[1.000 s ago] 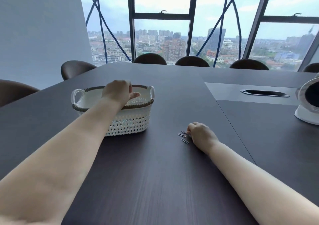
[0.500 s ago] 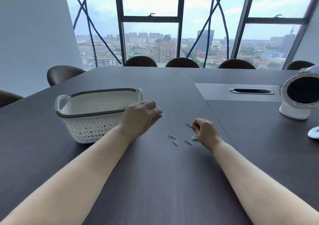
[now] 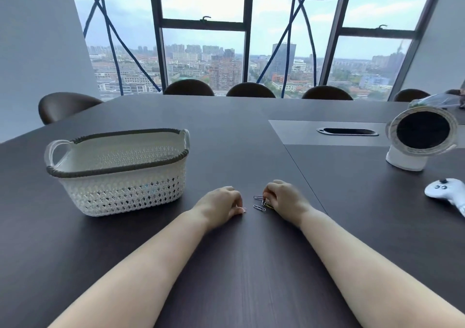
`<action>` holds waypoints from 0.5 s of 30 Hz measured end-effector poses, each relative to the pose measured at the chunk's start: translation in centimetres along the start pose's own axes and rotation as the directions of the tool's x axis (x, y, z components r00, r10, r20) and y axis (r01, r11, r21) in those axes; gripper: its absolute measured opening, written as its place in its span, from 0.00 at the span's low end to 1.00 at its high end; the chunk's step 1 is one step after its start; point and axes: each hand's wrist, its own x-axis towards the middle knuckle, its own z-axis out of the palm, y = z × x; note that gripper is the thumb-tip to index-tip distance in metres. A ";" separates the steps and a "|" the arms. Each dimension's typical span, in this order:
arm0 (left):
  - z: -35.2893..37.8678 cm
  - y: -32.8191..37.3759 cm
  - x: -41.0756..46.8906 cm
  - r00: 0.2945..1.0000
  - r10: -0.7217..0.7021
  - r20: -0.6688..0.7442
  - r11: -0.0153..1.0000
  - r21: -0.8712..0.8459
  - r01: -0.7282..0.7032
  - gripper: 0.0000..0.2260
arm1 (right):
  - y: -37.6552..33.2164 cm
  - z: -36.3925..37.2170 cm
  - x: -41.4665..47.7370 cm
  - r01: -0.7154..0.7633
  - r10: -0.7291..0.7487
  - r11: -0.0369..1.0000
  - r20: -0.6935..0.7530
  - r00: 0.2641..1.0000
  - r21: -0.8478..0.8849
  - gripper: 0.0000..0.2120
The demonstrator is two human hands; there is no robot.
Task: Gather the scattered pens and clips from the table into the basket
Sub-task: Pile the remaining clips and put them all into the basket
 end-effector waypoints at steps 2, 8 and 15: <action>0.2 -0.1 0.1 1.000 -0.012 -0.013 1.000 0.015 0.012 0.10 | 0.0 -0.2 -0.3 -0.002 0.002 1.000 0.025 1.000 -0.009 0.10; 0.9 -0.1 0.2 0.998 -0.013 -0.057 0.999 0.046 0.016 0.11 | -1.1 0.0 -1.6 -0.011 0.020 0.991 0.065 0.998 -0.132 0.19; 1.4 -0.2 -0.7 0.988 -0.050 -0.146 0.998 -0.038 0.045 0.09 | -1.6 -0.2 -1.4 0.024 -0.008 0.975 0.076 0.997 -0.223 0.15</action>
